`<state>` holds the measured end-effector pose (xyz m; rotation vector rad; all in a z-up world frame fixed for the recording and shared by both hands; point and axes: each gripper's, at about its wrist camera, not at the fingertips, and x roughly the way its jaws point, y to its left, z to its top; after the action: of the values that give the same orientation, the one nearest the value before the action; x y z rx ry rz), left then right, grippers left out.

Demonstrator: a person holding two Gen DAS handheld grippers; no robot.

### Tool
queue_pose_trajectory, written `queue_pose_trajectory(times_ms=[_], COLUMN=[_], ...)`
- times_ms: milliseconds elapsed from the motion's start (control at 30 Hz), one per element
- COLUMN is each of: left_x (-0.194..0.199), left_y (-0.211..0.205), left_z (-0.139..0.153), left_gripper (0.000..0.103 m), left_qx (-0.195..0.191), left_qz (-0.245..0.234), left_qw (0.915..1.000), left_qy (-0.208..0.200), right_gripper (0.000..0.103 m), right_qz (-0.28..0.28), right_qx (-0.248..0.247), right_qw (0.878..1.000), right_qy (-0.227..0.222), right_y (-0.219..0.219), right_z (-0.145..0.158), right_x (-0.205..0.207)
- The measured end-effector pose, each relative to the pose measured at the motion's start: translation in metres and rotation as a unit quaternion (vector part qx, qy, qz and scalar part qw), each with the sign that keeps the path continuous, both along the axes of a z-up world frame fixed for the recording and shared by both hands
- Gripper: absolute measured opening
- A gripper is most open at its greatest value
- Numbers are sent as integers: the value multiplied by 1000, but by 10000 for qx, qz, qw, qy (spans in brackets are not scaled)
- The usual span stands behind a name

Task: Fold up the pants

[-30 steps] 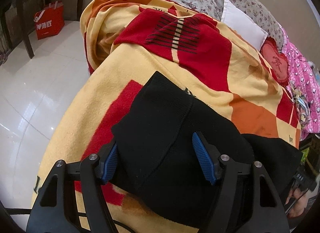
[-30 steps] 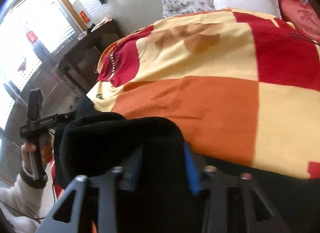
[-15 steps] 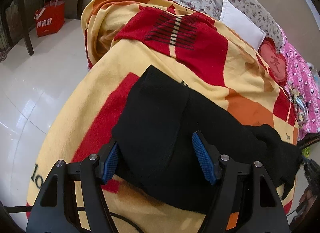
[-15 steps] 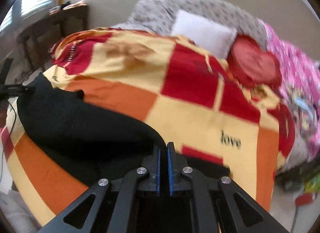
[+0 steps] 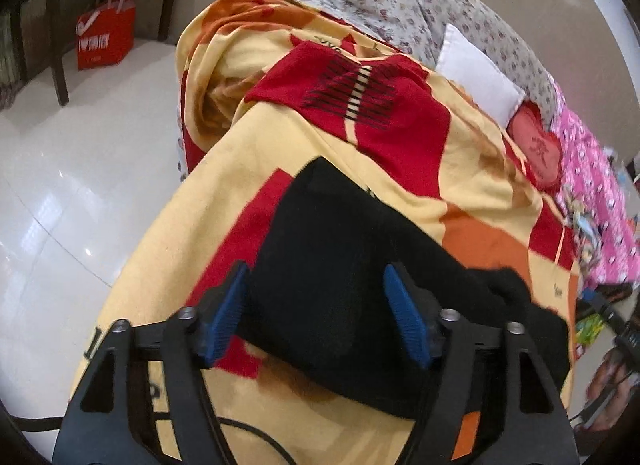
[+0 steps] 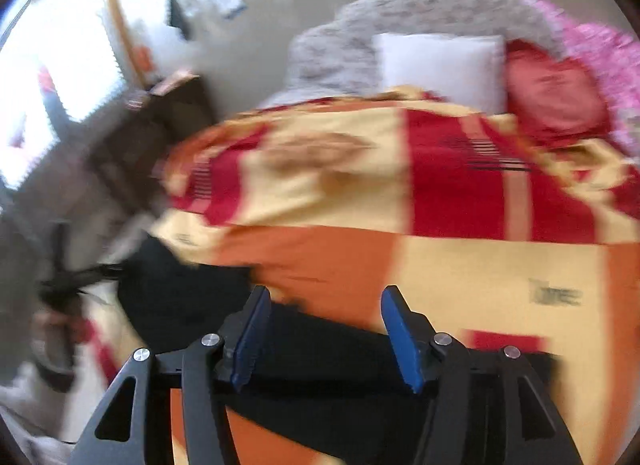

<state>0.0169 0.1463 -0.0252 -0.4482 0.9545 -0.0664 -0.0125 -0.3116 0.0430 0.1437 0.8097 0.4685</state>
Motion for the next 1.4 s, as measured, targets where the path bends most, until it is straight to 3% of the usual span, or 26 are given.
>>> queue_pose_trajectory(times_ms=[67, 200, 300, 367, 400, 433, 500, 600, 733, 833, 933, 1000, 1067, 1133, 1167, 1200, 1233, 1400], left_x=[7, 18, 23, 26, 28, 28, 22, 1, -21, -8, 14, 18, 14, 12, 10, 8, 7, -9], left_y=[2, -4, -18, -25, -26, -26, -23, -18, -8, -5, -1, 5, 8, 12, 15, 17, 18, -1], left_z=[-4, -9, -7, -7, -9, -9, -2, 20, 41, 23, -8, -15, -11, -1, 3, 9, 13, 34], left_gripper=[73, 73, 71, 41, 32, 28, 22, 16, 16, 16, 17, 20, 30, 33, 33, 33, 33, 37], left_qx=[-78, -122, 79, 159, 130, 88, 51, 6, -57, 142, 181, 3, 71, 222, 286, 417, 512, 755], left_qz=[10, -149, -323, -403, -455, -464, -445, -486, -315, -92, 5, 39, 24, 37, 78, 157, 192, -21], left_qw=[9999, 9996, 9994, 9991, 9989, 9989, 9988, 9972, 9950, 9973, 9996, 9999, 9998, 9995, 9992, 9986, 9981, 9958], left_qy=[79, 195, 18, -30, -23, -40, -171, -566, -949, -716, -230, -162, -208, -239, -258, -279, -291, -520], right_gripper=[55, 55, 55, 49, 29, 20, 11, 8, 7, 7, 6, 6, 6, 9, 17, 32, 40, 44], right_qz=[351, 753, 907, 909, 956, 1062, 1029, 986, 849, 581, 257, 298, 221, 201, 230, 294, 376, 1043], right_qx=[292, 69, 155, 178, 319, 555, 539, 799, 778, 649, 314, 501, 524, 464, 463, 488, 521, 201], right_qw=[9987, 9956, 9925, 9911, 9895, 9861, 9865, 9878, 9928, 9959, 9988, 9971, 9978, 9985, 9985, 9981, 9976, 9938], right_qy=[223, 544, 802, 957, 1037, 1147, 1156, 899, 335, 247, 267, 485, 338, 211, 197, 218, 256, 330], right_y=[25, 73, 92, 101, 102, 106, 112, 103, 90, 90, 96, 96, 90, 83, 79, 76, 74, 73], right_z=[-9, -35, -54, -69, -77, -85, -93, -81, -48, -48, -61, -70, -63, -52, -46, -41, -38, -33], right_x=[16, 39, 59, 74, 80, 85, 87, 79, 62, 66, 82, 91, 85, 73, 66, 58, 50, -8])
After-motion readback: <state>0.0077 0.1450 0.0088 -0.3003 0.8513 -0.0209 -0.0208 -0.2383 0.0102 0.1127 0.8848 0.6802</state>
